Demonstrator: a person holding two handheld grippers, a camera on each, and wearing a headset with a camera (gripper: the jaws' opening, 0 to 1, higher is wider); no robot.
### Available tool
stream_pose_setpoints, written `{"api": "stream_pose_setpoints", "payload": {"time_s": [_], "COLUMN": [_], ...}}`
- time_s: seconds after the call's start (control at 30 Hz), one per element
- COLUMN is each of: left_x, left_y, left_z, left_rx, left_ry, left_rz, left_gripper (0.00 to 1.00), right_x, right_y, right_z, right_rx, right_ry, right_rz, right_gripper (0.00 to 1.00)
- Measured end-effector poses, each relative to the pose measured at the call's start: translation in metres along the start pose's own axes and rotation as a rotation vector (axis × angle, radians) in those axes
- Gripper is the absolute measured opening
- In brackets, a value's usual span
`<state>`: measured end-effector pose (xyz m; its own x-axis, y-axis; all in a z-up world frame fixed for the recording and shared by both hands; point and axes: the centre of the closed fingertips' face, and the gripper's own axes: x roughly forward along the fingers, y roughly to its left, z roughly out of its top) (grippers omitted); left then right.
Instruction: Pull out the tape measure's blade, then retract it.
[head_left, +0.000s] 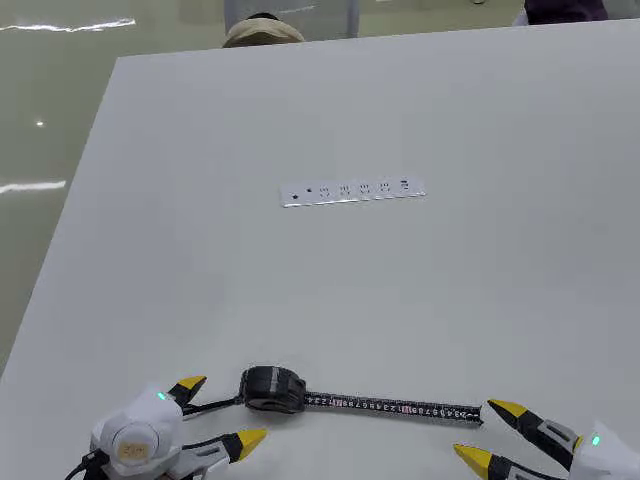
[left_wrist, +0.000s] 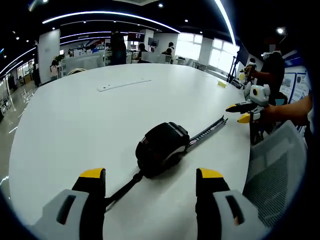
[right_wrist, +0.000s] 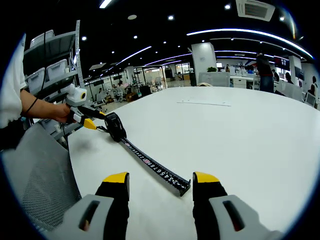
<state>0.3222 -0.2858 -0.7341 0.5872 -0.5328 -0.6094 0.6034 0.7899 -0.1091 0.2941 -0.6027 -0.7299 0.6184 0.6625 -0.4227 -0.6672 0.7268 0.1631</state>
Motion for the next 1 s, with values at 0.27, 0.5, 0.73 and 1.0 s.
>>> {"api": "stream_pose_setpoints", "payload": {"time_s": [0.27, 0.5, 0.73, 1.0], "left_x": [-0.008, -0.015, -0.021, -0.026], "left_y": [-0.002, -0.002, -0.004, -0.005], "left_z": [-0.008, -0.01, -0.01, -0.016], "left_rx": [-0.014, -0.031, -0.063, -0.061], "left_ry": [-0.001, -0.015, -0.035, -0.026], "left_rz": [0.013, 0.032, 0.041, 0.061], "left_gripper": [0.71, 0.74, 0.76, 0.77], "right_x": [-0.001, -0.003, -0.006, -0.013], "right_y": [0.005, 0.008, 0.009, 0.012], "right_z": [0.002, 0.003, 0.004, 0.0], "right_rx": [0.007, 0.019, 0.022, 0.034], "right_ry": [-0.007, -0.021, -0.025, -0.032], "right_rz": [-0.02, -0.03, -0.034, -0.046], "right_gripper": [0.53, 0.55, 0.57, 0.58]}}
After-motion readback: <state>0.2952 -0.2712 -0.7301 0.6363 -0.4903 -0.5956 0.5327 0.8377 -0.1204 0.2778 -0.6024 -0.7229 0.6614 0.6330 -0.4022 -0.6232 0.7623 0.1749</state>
